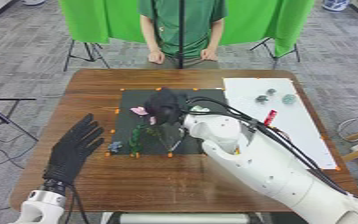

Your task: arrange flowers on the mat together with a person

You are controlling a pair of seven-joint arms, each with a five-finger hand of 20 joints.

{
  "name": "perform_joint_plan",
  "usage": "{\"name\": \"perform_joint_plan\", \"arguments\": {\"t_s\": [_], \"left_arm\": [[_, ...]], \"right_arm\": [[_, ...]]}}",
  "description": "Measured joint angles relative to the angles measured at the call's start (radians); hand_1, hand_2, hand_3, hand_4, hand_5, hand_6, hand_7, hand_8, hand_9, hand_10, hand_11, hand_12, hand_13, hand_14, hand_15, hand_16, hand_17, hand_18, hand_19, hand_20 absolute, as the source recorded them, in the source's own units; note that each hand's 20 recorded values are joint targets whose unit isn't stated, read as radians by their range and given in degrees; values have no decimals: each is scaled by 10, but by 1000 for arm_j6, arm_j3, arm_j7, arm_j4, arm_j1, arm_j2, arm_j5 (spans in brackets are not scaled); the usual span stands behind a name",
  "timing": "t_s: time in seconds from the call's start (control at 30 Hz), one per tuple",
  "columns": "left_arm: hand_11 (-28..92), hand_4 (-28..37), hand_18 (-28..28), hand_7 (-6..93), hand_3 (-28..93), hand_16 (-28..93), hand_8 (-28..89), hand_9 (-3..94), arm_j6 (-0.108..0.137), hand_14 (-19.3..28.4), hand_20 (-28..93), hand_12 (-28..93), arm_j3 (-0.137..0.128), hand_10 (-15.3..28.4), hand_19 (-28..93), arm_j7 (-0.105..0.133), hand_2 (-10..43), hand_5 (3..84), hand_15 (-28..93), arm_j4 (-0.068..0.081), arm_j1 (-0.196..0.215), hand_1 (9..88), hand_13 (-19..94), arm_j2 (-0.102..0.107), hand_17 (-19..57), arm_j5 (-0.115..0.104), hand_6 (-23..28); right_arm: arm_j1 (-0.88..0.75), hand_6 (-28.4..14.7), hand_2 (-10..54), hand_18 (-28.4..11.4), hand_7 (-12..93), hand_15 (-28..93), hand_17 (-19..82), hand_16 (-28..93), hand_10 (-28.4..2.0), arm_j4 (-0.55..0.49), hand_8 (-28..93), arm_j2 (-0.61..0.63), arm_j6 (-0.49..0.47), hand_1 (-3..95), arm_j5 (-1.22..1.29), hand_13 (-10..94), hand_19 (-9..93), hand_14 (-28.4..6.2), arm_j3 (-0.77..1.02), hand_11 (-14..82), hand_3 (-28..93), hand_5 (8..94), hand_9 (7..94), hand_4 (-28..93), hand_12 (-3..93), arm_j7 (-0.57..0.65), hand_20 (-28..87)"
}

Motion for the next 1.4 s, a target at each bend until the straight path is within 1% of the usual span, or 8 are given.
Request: {"name": "perform_joint_plan", "arguments": {"t_s": [0.2,0.5,0.67,0.83,1.03,1.17,1.27,1.4], "left_arm": [[147,-262,203,141,678,48,-87,227,-3,117,83,155,2,108,388,-11,-49,300,186,2,-5,264,195,0,-99,0,35],[146,-262,202,140,681,48,-87,227,-11,117,84,155,3,107,387,-21,-50,301,185,6,-16,263,195,-3,-99,2,35],[147,-263,202,141,680,48,-87,227,-12,118,84,155,3,108,387,-22,-50,301,186,7,-17,263,195,-6,-98,2,35],[146,-263,202,142,680,48,-88,227,-12,118,84,155,3,108,387,-23,-49,301,187,8,-18,263,195,-8,-98,2,35],[147,-263,202,141,680,48,-88,227,-12,118,84,155,4,108,387,-23,-48,301,187,10,-22,262,195,-8,-98,2,35],[146,-263,202,140,681,47,-87,227,-12,118,84,155,6,107,387,-22,-49,300,186,10,-22,262,195,-8,-98,1,35],[146,-264,203,141,681,48,-87,227,-12,118,84,155,6,108,388,-21,-49,301,186,10,-21,262,195,-8,-99,1,35],[147,-264,203,139,681,47,-87,227,-12,117,84,156,6,108,388,-20,-48,301,185,10,-21,261,195,-7,-99,1,36]], "right_arm": [[-27,42,-95,-167,444,559,300,320,-46,24,-41,-27,31,525,-32,794,743,-31,-24,117,812,737,913,-283,444,60,386],[-31,43,-95,-166,449,572,288,319,-47,61,-37,-39,184,515,-41,776,738,-32,-59,109,798,713,895,-283,439,117,392],[-32,34,-95,-170,444,612,251,252,-56,64,-50,-43,152,450,-66,709,715,-53,-48,123,800,651,825,-283,416,119,406],[-37,24,-95,-178,437,637,230,231,-70,63,-53,-45,80,413,-91,674,703,-61,-32,197,817,613,762,-282,362,124,414],[-38,22,-95,-183,389,646,215,228,-87,71,-45,-50,90,363,-102,643,694,-70,-32,291,834,602,703,-282,261,151,422],[-38,23,-95,-187,366,651,209,224,-91,70,-71,-49,107,334,-100,633,691,-73,-37,305,840,603,688,-282,240,164,425],[-39,24,-95,-189,355,656,206,218,-94,61,-175,-48,107,301,-93,627,690,-78,-37,308,846,607,681,-279,233,169,431],[-40,22,-95,-190,351,657,204,217,-96,49,-180,-46,106,287,-81,626,689,-79,-36,308,842,604,678,-281,232,169,432]]}}
